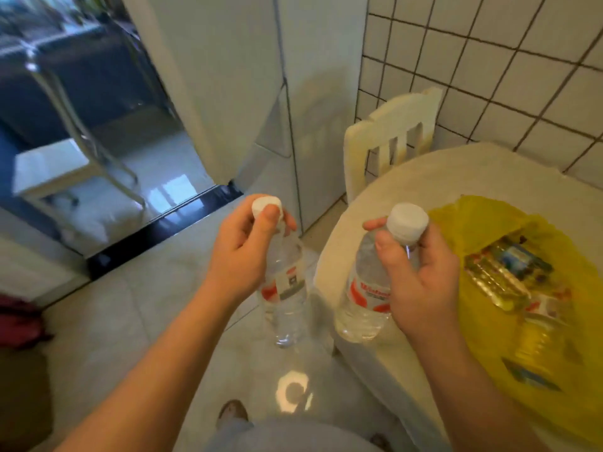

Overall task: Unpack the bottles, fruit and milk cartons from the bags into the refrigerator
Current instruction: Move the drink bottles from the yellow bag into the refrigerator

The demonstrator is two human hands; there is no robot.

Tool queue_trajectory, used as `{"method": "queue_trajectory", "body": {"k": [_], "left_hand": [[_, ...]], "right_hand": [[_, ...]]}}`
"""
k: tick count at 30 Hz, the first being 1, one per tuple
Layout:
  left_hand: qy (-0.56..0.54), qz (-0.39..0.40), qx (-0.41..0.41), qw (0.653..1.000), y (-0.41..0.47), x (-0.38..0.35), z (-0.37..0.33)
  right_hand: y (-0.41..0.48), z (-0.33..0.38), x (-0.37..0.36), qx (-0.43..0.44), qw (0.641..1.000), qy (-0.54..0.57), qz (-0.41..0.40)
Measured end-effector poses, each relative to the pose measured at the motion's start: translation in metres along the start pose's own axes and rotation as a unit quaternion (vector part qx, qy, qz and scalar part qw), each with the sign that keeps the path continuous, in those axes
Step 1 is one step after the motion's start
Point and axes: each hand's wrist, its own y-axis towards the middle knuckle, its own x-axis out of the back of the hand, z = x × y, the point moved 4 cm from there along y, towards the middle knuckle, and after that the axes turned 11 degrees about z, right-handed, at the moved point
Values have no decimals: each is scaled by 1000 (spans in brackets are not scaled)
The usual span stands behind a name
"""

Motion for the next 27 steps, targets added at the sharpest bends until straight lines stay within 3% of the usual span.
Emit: {"method": "queue_trajectory", "body": {"k": [6,15,27], "left_hand": [[8,-73,-17,997,-14,165,64],[58,-177,44,982,-46,406,145],[87,-293,69,950,30,571,222]], "right_hand": [[33,-1,-182,19,997,14,71],[99,7,-446,26,981,49,184],[249,-18,-661,18,960,97,263]]}}
